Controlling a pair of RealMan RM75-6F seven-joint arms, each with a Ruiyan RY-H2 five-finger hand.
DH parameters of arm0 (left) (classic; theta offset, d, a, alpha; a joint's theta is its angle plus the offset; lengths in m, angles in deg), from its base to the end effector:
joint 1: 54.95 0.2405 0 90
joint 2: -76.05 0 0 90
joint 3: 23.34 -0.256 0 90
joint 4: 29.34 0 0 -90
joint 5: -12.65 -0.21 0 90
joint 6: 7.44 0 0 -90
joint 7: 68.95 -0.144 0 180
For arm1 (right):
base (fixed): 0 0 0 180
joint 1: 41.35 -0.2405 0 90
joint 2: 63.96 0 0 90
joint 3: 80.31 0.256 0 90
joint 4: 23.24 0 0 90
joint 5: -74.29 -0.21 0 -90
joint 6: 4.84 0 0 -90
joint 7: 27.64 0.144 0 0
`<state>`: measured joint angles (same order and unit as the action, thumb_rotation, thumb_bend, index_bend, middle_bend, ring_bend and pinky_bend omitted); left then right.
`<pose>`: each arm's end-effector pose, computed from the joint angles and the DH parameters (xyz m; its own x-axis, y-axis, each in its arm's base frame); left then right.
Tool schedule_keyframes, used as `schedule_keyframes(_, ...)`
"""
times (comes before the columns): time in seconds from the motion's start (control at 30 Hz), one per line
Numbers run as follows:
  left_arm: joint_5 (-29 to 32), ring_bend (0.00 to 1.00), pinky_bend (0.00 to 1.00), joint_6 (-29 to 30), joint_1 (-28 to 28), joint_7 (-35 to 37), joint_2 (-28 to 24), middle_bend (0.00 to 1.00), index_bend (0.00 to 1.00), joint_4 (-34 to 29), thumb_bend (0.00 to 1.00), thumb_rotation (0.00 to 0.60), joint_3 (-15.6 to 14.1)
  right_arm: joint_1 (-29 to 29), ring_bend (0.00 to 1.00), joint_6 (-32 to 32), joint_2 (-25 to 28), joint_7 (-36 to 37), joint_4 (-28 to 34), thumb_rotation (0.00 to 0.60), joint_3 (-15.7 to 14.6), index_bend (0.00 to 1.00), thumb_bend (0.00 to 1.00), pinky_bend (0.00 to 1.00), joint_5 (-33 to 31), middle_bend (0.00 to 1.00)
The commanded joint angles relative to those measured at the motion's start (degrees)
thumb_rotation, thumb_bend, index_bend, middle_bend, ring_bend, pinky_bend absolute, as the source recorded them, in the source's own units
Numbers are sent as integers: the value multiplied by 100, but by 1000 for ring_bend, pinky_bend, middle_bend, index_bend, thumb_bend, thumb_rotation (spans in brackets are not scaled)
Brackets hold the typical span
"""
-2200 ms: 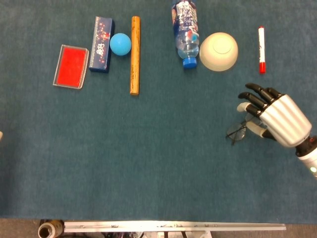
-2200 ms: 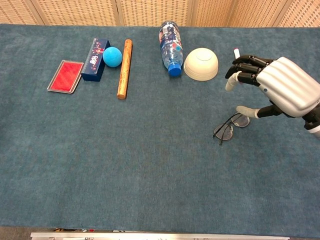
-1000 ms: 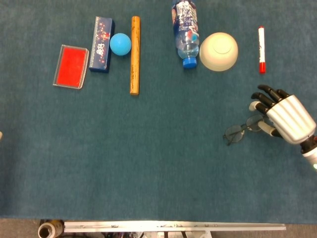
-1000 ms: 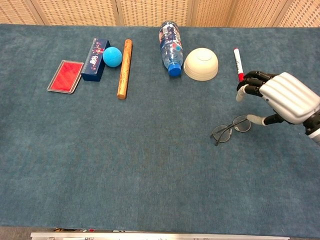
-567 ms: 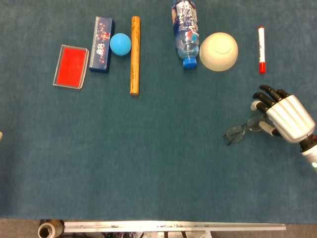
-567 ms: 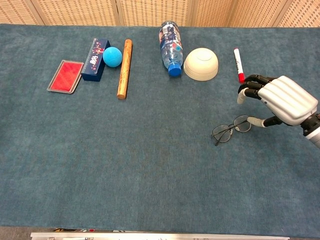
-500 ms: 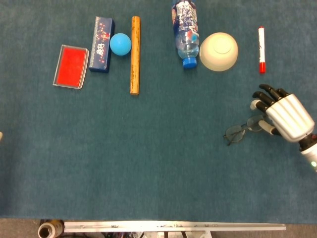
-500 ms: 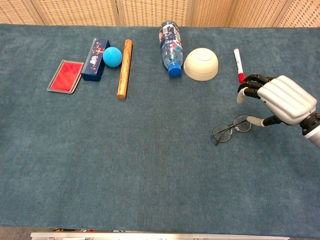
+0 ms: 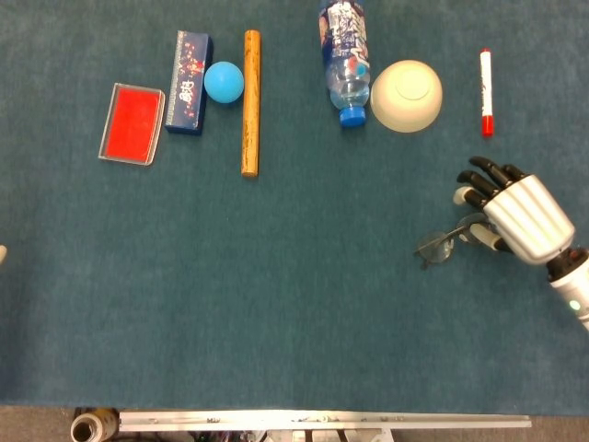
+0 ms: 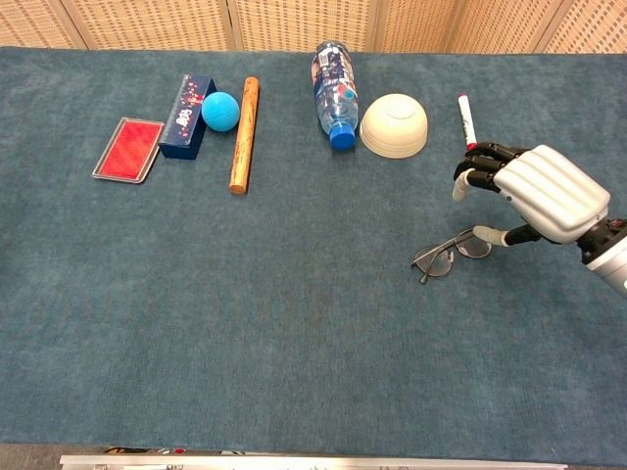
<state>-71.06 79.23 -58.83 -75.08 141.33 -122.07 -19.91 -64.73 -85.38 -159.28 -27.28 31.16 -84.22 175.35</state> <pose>-0.3139 0.1774 0.1591 0.4648 -0.0221 0.8852 0.8849 0.0464 -0.4635 -0.2701 -0.2530 -0.0078 0.5634 0.0084 0.8262 -0.6889 -0.5473 0.4753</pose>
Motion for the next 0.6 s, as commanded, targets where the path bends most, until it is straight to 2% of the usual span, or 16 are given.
schedule_keyframes(0.03,1,363,547,-3,0,8,-3,412,430,3,114,600,-1,-37,202,87,-64,-13,-55,600,23,443,160,451,-44,365)
schedule_keyframes(0.6,-19,363,547,28,14,105,-48,412,430,-23,114,600,3,-141,201,389,-442,96,-534,600,74,443,161,450,-242,365)
